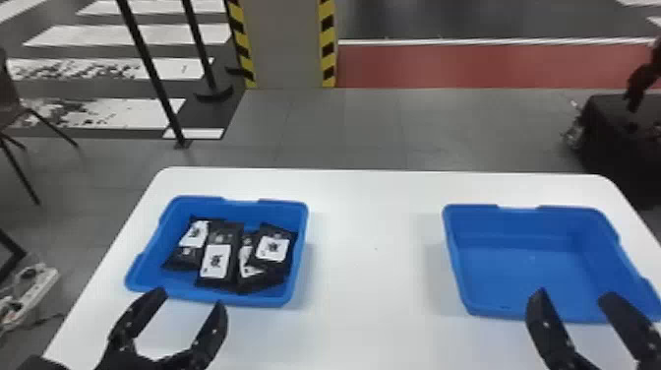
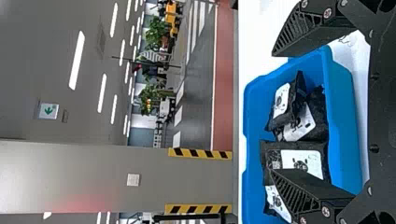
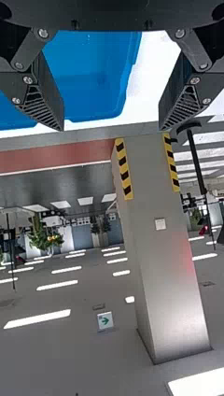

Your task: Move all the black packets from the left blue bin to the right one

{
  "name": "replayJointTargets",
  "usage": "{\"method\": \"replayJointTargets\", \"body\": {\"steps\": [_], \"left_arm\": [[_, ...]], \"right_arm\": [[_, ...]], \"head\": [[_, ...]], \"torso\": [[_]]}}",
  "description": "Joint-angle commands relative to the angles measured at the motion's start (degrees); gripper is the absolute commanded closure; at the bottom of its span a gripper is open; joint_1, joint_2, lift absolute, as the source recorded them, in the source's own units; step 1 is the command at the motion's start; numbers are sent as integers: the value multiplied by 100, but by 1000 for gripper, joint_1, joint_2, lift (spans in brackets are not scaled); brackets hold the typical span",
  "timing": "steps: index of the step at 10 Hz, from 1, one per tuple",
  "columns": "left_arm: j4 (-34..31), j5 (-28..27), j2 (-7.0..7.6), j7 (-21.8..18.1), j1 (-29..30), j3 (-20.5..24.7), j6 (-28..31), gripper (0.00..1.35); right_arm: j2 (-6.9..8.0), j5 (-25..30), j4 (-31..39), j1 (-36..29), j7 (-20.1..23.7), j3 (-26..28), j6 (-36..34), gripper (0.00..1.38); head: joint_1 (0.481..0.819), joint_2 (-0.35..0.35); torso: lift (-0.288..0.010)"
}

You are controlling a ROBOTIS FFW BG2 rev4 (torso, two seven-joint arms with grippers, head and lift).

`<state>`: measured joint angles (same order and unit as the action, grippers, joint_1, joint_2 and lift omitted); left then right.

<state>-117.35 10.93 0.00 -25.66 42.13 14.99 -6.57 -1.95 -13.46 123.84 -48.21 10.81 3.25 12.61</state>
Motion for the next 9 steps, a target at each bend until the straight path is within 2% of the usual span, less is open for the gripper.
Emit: {"method": "replayJointTargets", "body": {"steps": [1, 7, 9], "left_arm": [[0, 6, -15, 0, 6, 4, 52, 148], [28, 6, -15, 0, -8, -5, 66, 148], [98, -20, -15, -9, -177, -49, 417, 148]], "right_arm": [[2, -8, -2, -2, 0, 0, -9, 294], [2, -52, -44, -2, 0, -26, -9, 294], [-7, -78, -44, -30, 0, -35, -9, 294]], "head": [[695, 80], [695, 83], [695, 84]], "torso": [[-110], [-110], [-110]]}}
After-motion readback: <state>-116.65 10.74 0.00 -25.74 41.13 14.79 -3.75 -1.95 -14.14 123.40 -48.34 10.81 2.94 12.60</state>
